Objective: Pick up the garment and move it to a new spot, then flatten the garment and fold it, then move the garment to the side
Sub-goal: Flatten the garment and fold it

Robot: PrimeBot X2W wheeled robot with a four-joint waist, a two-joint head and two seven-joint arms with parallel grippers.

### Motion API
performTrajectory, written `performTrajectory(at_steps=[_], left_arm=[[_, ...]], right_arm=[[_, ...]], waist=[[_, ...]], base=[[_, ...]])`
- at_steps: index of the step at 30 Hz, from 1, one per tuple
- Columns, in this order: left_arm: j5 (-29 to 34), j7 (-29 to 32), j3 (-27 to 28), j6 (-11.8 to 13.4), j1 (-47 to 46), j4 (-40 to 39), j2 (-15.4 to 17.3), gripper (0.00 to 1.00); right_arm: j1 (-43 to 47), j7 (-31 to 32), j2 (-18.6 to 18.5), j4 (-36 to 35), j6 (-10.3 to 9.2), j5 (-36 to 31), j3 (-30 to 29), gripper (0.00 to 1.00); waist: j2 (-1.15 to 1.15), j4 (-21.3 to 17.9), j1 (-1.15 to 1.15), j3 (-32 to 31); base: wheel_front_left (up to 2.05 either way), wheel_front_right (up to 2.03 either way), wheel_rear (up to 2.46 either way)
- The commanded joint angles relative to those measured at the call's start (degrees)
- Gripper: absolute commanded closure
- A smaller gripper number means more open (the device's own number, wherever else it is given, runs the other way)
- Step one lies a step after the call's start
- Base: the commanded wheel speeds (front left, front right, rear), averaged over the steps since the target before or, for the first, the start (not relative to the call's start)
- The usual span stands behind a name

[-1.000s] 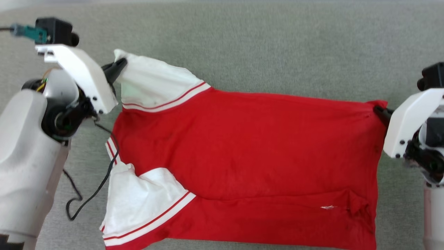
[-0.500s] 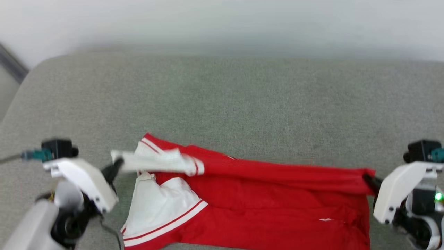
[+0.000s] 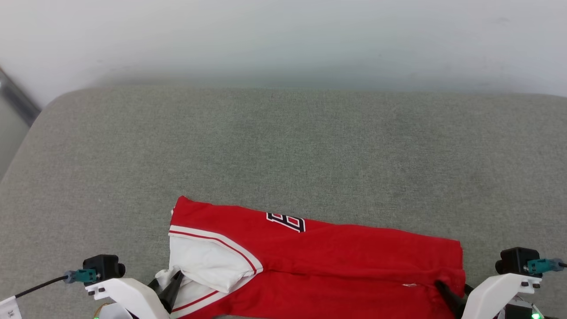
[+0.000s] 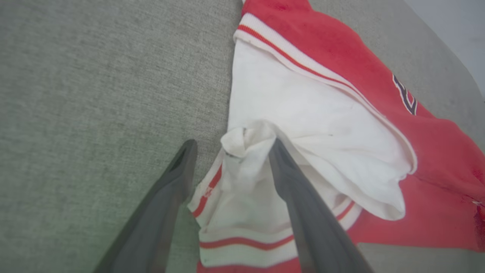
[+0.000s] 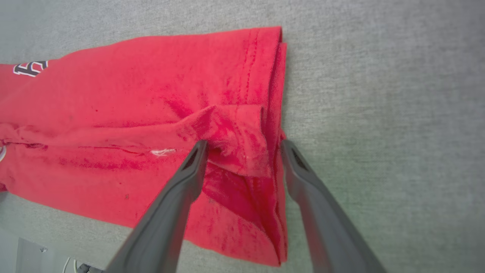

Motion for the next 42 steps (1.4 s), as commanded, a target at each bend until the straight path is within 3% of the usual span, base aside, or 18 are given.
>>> performTrajectory(at_steps=[1,6,9,16,21,27,37,38,39,42], left_arm=[[0.8,-1.2,0.0,0.4,0.3,0.3,-0.3,0.0],[5.2,-8.6,-0.3,1.3,0.2,-2.0,-1.4,0.0],[7.8,-12.6,0.0,3.1,0.1,-4.0,-1.8,0.0],[16.2,-21.6,-0.7,7.1,-1.6,-10.2,-1.4,0.0],[22.9,-24.1,-1.7,10.3,-3.2,-15.2,-0.6,0.0],[25.3,-24.8,-2.2,10.4,-4.7,-21.6,-0.4,0.0],[25.9,-25.1,-2.4,9.9,-4.7,-24.6,-0.7,0.0],[25.2,-24.7,-2.6,9.7,-4.1,-24.0,-0.6,0.0],[25.2,-24.7,-2.6,9.7,-4.0,-23.9,-0.5,0.0],[24.9,-24.5,-2.6,9.9,-3.3,-23.5,-0.2,0.0]], right_arm=[[0.8,-0.7,0.1,-0.7,-0.02,0.2,0.4,0.0],[2.4,-1.8,-1.3,-6.3,-0.02,0.3,1.4,0.0],[2.7,-0.5,-2.2,-10.2,-0.02,0.4,0.6,0.0],[1.2,7.5,-2.8,-15.2,-0.02,-0.4,-3.4,0.0],[-0.1,14.9,-2.2,-16.2,-0.02,-2.0,-6.2,0.0],[-1.7,18.8,-1.0,-14.3,-0.02,-3.7,-7.4,0.0],[-2.2,19.3,0.8,-3.2,-0.03,-2.3,-6.6,0.0],[-1.6,19.9,1.1,-0.2,-0.05,-1.8,-6.3,0.83],[-1.8,19.7,1.2,0.2,-0.05,-1.5,-6.0,1.0],[-3.0,18.5,1.2,-0.1,-0.02,-1.2,-5.4,1.0]], waist=[[0.0,-0.3,0.01,-0.8],[0.0,-1.0,0.01,-3.0],[0.0,-1.3,0.01,-4.2],[0.0,-0.5,0.01,-4.9],[0.0,1.2,0.01,-3.0],[0.0,4.0,0.01,1.6],[0.0,6.1,0.01,4.4],[0.0,6.0,0.01,3.9],[0.0,5.9,0.01,3.7],[0.0,5.5,0.01,2.6]], base=[[0.0,0.0,0.0],[0.0,0.0,0.0],[0.0,0.0,0.0],[0.0,0.0,0.0],[0.0,0.0,0.0],[0.0,0.0,0.0],[0.0,0.0,0.0],[0.0,0.0,0.0],[0.0,0.0,0.0],[0.0,0.0,0.0]])
